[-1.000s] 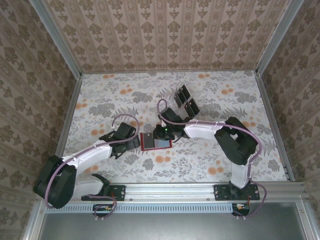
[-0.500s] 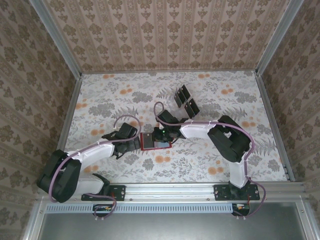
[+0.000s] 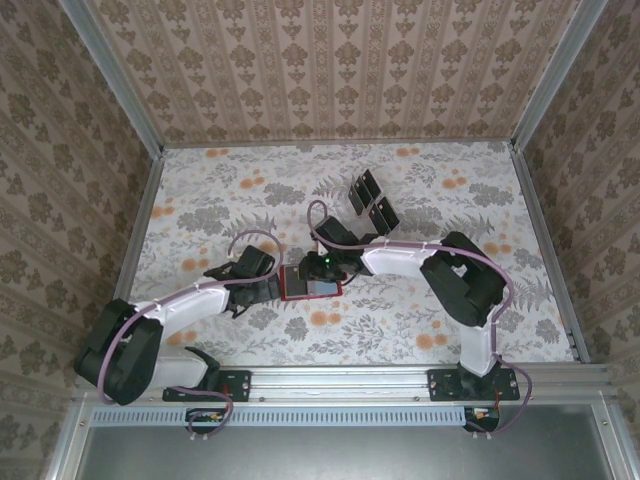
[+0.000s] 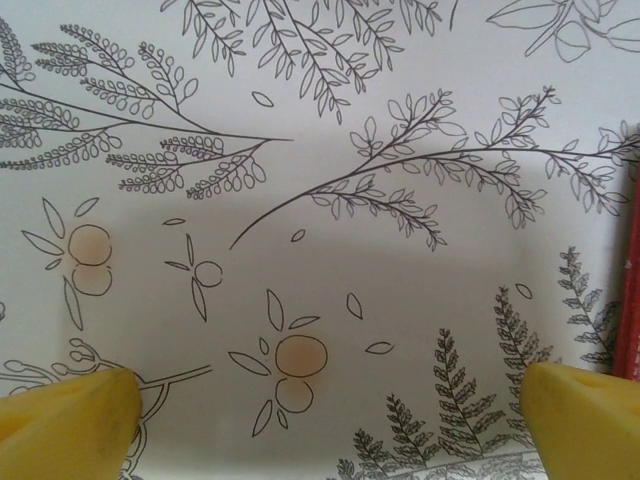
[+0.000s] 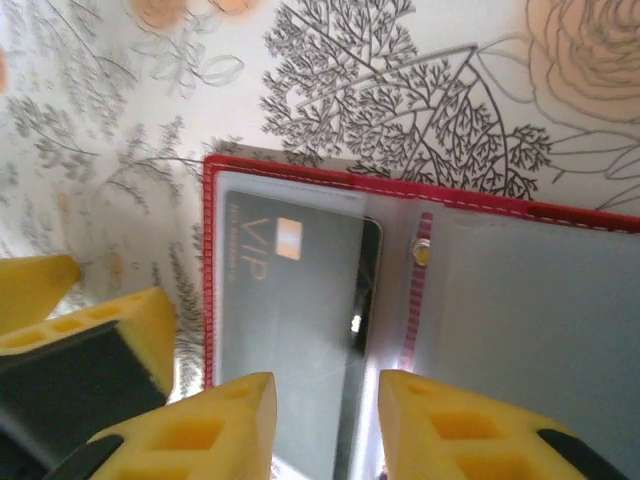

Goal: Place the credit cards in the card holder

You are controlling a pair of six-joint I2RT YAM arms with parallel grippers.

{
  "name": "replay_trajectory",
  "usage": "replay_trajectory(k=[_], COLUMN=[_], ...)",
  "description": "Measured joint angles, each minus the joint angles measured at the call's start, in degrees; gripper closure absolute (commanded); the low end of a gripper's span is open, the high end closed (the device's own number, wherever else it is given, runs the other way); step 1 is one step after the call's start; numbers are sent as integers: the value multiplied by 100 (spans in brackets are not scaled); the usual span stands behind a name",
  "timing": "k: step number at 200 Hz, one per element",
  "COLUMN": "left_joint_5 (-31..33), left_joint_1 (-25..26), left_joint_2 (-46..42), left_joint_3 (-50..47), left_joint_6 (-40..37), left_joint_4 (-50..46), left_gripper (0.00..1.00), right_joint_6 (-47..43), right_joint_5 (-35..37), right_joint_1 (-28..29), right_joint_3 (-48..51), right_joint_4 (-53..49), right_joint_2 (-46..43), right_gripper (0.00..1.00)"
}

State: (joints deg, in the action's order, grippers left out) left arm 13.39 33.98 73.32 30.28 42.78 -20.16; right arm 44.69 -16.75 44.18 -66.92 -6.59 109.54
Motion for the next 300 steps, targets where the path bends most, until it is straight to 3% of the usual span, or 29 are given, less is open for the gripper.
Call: replay_trajectory(k=[33, 87, 122, 300], left_joint_5=[7, 302, 614, 640], left_joint_1=[4, 363, 732, 1110], left_joint_2=[-363, -737, -859, -581], left_joint_3=[11, 184, 208, 208], left_joint_6=[-33, -13, 144, 660], left_joint_4=[-155, -431, -481, -507], left_gripper=[0, 0, 0, 0], right_joint_6=[-424, -1005, -1204, -1215], right_joint_5=[356, 1010, 905, 203], right_joint_1=[-107, -232, -332, -341], right_joint_3=[-114, -227, -306, -378], right_joint_4=[-581, -1178, -1318, -894], right_joint_2=[-505, -772, -667, 236], right_gripper=[48, 49, 50, 52])
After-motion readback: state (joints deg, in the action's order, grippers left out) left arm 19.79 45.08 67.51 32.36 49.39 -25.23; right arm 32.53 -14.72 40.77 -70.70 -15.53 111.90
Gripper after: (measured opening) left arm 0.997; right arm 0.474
